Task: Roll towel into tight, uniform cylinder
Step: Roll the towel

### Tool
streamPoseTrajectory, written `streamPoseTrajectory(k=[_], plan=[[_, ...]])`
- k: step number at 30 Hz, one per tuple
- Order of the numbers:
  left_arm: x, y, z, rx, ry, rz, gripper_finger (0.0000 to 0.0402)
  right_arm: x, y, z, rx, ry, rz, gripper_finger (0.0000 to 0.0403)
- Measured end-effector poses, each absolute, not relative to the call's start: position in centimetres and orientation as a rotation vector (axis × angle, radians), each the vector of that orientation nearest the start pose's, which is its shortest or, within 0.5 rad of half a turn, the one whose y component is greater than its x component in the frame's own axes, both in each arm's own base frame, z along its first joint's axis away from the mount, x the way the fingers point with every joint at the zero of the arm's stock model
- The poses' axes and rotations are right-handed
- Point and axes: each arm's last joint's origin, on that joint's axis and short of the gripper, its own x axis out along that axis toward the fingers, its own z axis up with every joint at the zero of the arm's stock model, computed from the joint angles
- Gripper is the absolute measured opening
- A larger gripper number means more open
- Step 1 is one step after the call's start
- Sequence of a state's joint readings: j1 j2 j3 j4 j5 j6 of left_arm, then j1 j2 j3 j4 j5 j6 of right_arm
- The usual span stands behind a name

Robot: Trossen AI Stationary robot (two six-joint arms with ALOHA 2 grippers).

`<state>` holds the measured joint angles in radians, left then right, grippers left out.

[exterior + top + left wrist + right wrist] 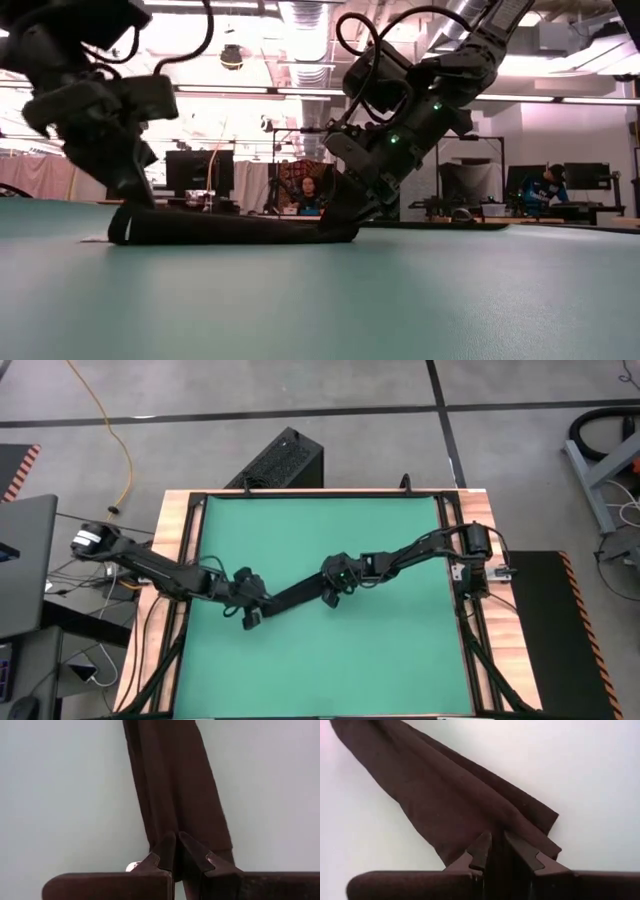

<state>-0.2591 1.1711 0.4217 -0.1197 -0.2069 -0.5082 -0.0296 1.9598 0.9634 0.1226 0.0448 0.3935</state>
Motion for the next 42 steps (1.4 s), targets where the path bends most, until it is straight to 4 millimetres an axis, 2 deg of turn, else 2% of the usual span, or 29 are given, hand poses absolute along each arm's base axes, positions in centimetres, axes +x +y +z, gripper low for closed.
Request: streamPoseTrajectory(k=[5, 12, 15, 24, 28, 32, 34, 38, 42], plan=[[19.6, -5.7, 13.7, -0.222, 0.861, 0.215, 0.0000, 36.6, -1.1, 10.1, 0.361, 0.847, -0.238, 0.0075], [19.4, -6.3, 13.3, -0.149, 0.874, 0.222, 0.0012, 36.6, -1.0, 10.1, 0.360, 0.846, -0.238, 0.0075], [18.8, -6.3, 13.8, -0.111, 0.906, 0.252, 0.0020, 36.6, -1.0, 10.1, 0.360, 0.847, -0.238, 0.0075], [17.6, -6.8, 15.7, -0.085, 0.914, 0.279, 0.0007, 36.5, -1.0, 10.0, 0.358, 0.847, -0.239, 0.0075], [16.9, -7.2, 17.7, -0.074, 0.832, 0.313, 0.0004, 36.5, -1.0, 10.0, 0.355, 0.847, -0.241, 0.0075], [17.8, -8.2, 19.2, -0.020, 0.497, 0.395, 0.0000, 36.5, -1.0, 10.0, 0.355, 0.847, -0.241, 0.0075], [18.6, -8.6, 18.7, 0.024, 0.408, 0.369, 0.0000, 36.5, -1.0, 10.0, 0.355, 0.847, -0.241, 0.0075], [20.3, -9.2, 17.0, 0.066, 0.350, 0.340, 0.0000, 36.6, -1.0, 10.0, 0.355, 0.844, -0.240, 0.0075], [21.4, -9.6, 14.8, 0.094, 0.382, 0.357, 0.0000, 36.6, -1.0, 10.1, 0.356, 0.829, -0.238, 0.0075]])
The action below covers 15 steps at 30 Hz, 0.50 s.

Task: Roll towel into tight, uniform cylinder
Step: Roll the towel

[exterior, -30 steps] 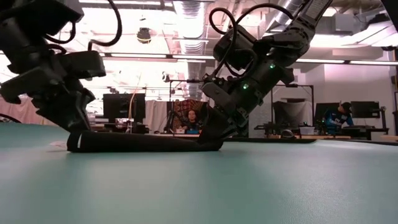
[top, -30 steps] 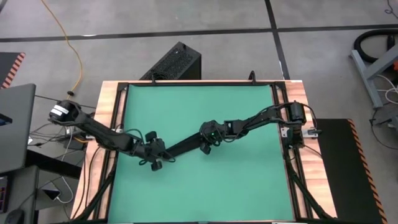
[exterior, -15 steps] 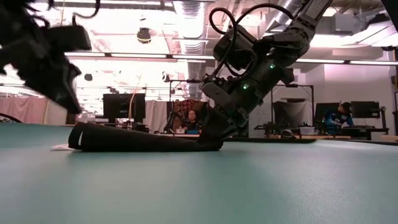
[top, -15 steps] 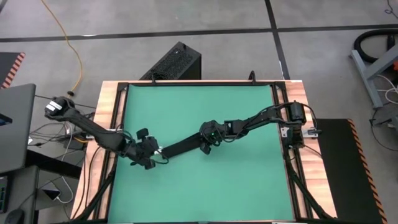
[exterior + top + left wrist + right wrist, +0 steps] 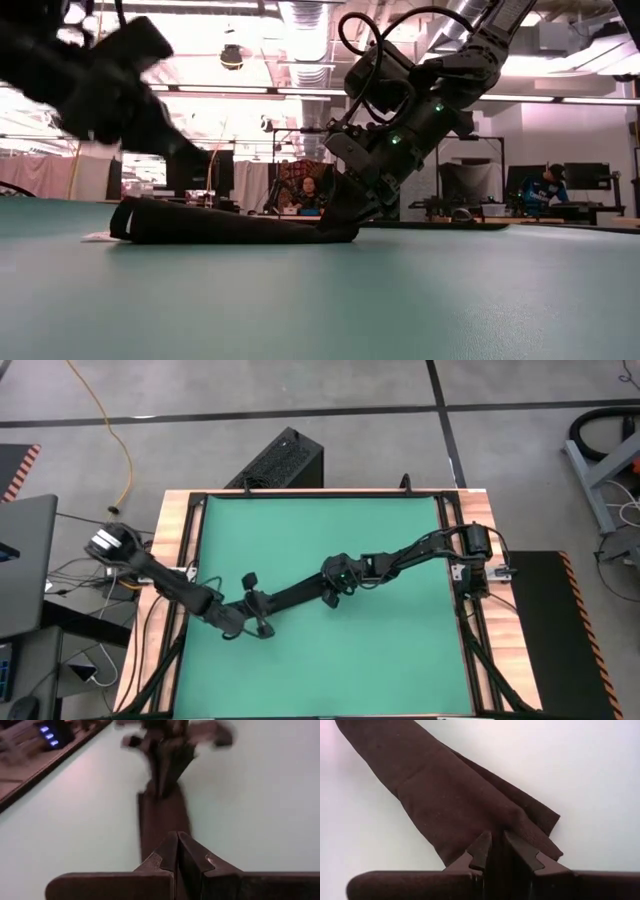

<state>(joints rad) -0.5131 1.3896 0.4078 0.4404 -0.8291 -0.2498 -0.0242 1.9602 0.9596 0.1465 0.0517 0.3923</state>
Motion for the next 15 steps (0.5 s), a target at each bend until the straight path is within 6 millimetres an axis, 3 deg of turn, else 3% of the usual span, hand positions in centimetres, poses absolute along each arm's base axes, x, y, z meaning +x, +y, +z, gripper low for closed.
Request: streamPoseTrajectory(k=[10, 15], plan=[[21.8, -10.1, 9.3, 0.054, 0.491, 0.454, 0.0000, 36.8, -1.0, 10.2, 0.358, 0.810, -0.234, 0.0075], [21.7, -10.0, 8.1, 0.044, 0.524, 0.482, 0.0000, 37.1, -0.7, 10.9, 0.328, 0.754, -0.230, 0.0075]])
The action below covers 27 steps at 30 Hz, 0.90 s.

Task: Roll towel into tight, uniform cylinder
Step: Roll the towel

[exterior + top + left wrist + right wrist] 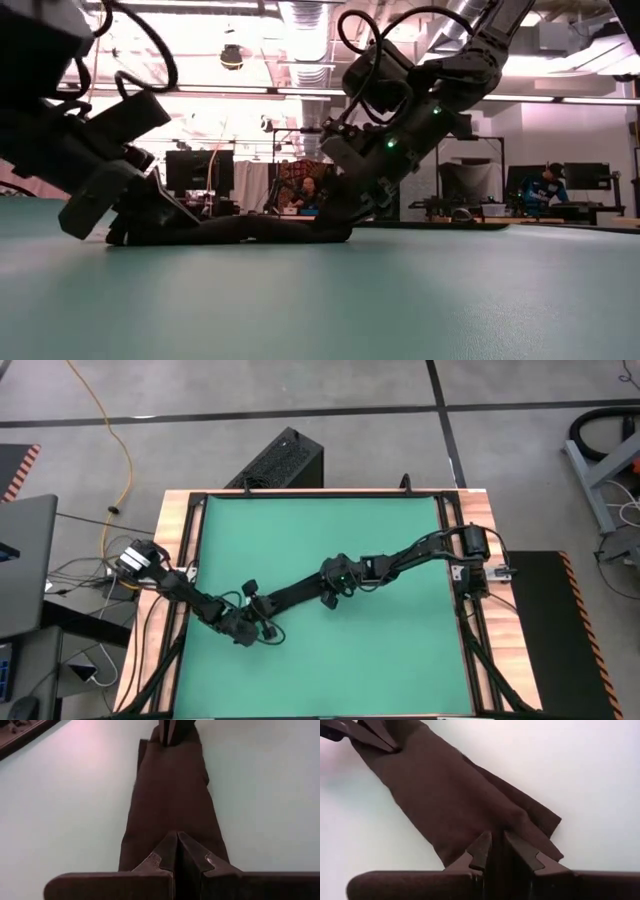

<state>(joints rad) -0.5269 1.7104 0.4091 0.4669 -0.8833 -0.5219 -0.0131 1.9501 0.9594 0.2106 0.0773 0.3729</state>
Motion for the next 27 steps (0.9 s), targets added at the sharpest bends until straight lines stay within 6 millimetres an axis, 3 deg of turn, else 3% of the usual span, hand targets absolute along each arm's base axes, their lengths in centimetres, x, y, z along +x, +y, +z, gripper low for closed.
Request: streamPoseTrajectory(k=[14, 17, 22, 27], plan=[[20.9, -10.0, 7.3, 0.068, 0.620, 0.465, 0.0000, 36.8, -1.0, 17.1, 0.120, 0.540, -0.237, 0.0073], [20.9, -9.9, 7.3, 0.070, 0.624, 0.463, 0.0000, 37.2, -2.4, 16.3, 0.102, 0.533, -0.231, 0.0065], [20.7, -10.0, 7.2, 0.089, 0.640, 0.456, 0.0000, 37.4, -4.7, 13.2, 0.062, 0.617, -0.230, 0.0049], [20.7, -10.0, 7.2, 0.117, 0.654, 0.444, 0.0000, 37.3, -5.7, 12.1, 0.136, 0.659, -0.124, 0.0039]])
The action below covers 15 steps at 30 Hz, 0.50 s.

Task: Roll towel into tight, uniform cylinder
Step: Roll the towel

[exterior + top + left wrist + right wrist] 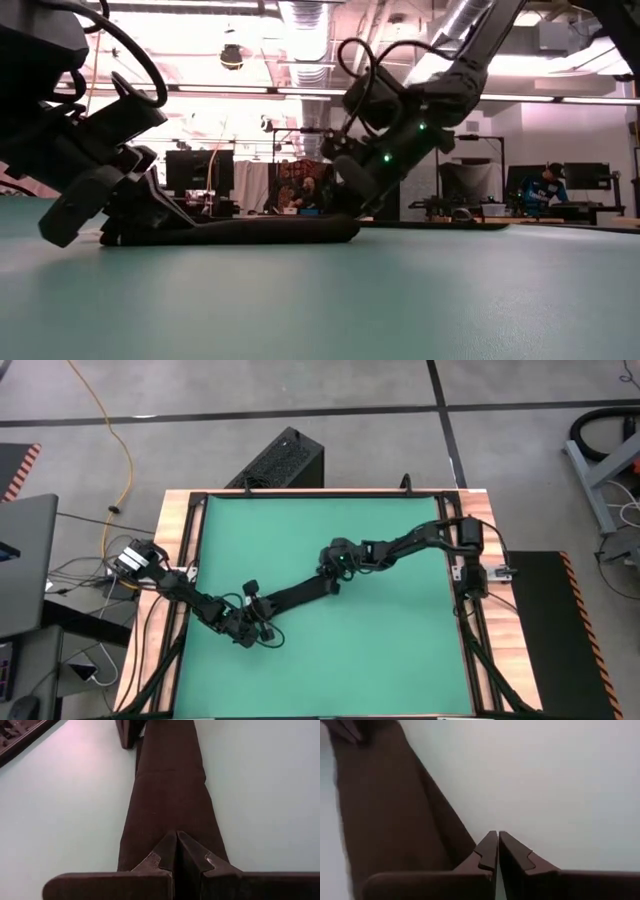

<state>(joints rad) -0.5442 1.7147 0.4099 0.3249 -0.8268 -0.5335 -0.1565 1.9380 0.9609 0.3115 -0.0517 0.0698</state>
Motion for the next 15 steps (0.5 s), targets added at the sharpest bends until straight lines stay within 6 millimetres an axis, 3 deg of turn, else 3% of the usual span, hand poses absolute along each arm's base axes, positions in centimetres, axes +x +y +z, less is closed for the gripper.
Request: streamPoseTrajectory(k=[7, 15], plan=[[20.5, -10.0, 7.8, 0.166, 0.677, 0.406, 0.0000, 36.8, -3.4, 11.4, 0.182, 0.788, -0.112, 0.0021], [20.4, -9.0, 9.4, 0.280, 0.724, 0.341, 0.0000, 36.5, 1.1, 11.0, 0.217, 0.826, -0.232, 0.0021]])
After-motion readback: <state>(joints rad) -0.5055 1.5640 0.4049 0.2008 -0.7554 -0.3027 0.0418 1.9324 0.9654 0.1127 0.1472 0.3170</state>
